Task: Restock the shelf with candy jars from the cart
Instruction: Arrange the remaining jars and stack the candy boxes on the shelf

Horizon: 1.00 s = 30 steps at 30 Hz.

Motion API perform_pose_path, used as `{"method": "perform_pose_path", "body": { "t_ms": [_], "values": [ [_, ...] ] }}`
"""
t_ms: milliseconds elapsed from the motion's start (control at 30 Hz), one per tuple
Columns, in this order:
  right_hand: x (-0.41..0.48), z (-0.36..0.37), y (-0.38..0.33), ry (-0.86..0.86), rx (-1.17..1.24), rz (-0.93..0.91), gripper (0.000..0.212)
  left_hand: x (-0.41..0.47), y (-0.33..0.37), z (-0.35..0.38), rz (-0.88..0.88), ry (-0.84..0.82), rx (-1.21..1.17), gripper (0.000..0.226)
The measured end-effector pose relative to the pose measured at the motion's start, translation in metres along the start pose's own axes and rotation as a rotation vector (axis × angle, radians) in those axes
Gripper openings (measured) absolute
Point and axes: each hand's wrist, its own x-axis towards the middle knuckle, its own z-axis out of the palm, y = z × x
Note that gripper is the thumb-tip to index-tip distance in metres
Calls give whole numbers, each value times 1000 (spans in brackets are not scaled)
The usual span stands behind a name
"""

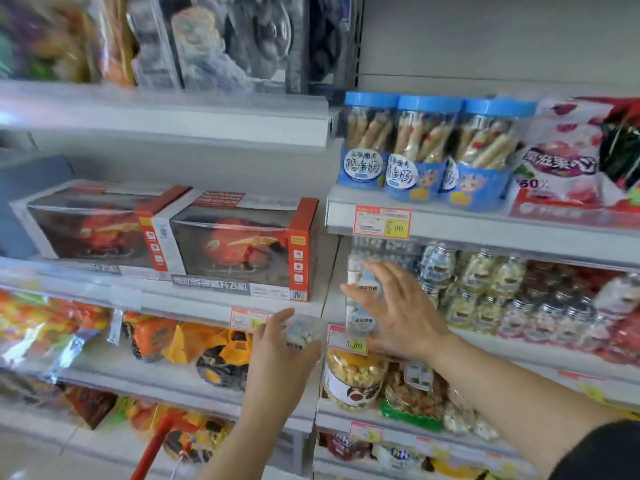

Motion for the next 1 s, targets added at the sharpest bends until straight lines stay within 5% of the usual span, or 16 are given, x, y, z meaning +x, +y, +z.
{"method": "perform_pose_path", "body": {
  "t_ms": [200,567,1000],
  "values": [
    [13,24,8,3,-2,2,101,14,2,-2,-15,8,22,58],
    [20,27,6,-127,-3,154,108,49,5,4,81,-94,51,57],
    [45,26,-33,146,274,637,65,60,3,10,162,-160,70,51]
  ]
}}
